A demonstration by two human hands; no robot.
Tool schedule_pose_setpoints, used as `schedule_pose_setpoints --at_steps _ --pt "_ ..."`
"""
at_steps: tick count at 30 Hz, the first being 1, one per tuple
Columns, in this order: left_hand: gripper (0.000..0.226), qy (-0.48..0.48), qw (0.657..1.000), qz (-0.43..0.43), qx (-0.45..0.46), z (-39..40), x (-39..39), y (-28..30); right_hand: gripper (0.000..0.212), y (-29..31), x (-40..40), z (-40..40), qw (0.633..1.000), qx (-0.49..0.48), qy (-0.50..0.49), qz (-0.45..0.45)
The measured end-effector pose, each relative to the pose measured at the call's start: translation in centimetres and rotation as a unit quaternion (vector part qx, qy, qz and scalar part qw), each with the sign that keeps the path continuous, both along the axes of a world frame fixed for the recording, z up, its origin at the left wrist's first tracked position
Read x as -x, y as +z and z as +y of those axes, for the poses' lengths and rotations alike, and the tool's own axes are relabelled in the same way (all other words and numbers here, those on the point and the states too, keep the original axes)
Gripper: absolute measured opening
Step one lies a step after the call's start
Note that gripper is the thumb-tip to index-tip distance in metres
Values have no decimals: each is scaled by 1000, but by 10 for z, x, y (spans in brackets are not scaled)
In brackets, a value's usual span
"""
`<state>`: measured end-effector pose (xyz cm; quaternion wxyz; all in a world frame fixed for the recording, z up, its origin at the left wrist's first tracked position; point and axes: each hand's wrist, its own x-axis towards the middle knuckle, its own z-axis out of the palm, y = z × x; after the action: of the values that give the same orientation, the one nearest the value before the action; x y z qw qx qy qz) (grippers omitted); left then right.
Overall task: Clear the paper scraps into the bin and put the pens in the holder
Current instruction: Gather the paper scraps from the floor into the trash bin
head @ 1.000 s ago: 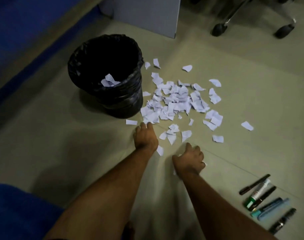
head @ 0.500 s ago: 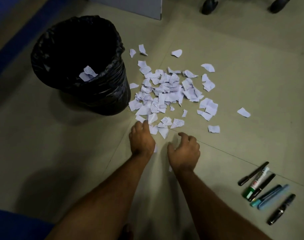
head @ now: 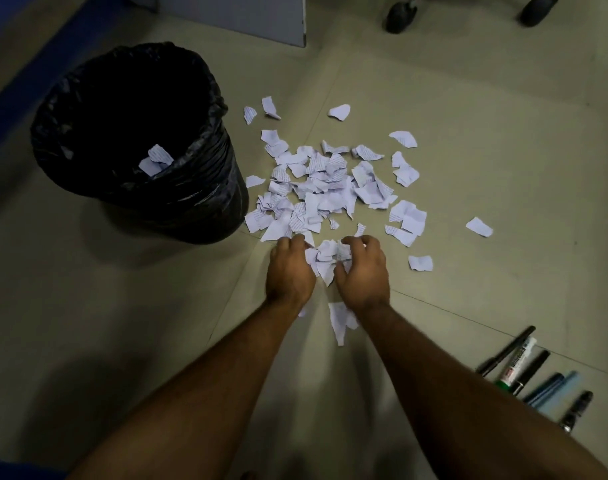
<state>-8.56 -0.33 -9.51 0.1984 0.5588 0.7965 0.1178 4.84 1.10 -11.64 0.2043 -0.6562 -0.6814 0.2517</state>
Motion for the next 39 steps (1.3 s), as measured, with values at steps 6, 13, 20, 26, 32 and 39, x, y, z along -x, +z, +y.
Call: schedule_pose_setpoints --at_steps 6,13,20,26,32,39 --pt "87 -47 989 124 70 63 11 4 93 -1 -7 33 988 67 13 -137" --pt "91 -80 978 84 176 135 -6 8 108 -1 -1 47 966 132 64 -215" --pt "65 -219 946 132 199 93 -19 4 118 -1 -15 49 963 155 108 -192" --pt "65 -241 956 147 84 48 -6 14 117 15 -26 41 984 133 94 -70" --pt "106 -240 925 132 262 53 -3 9 92 24 -21 44 942 154 206 -217" --pt "42 -240 945 168 147 26 -10 -10 30 18 -15 16 952 78 172 -240"
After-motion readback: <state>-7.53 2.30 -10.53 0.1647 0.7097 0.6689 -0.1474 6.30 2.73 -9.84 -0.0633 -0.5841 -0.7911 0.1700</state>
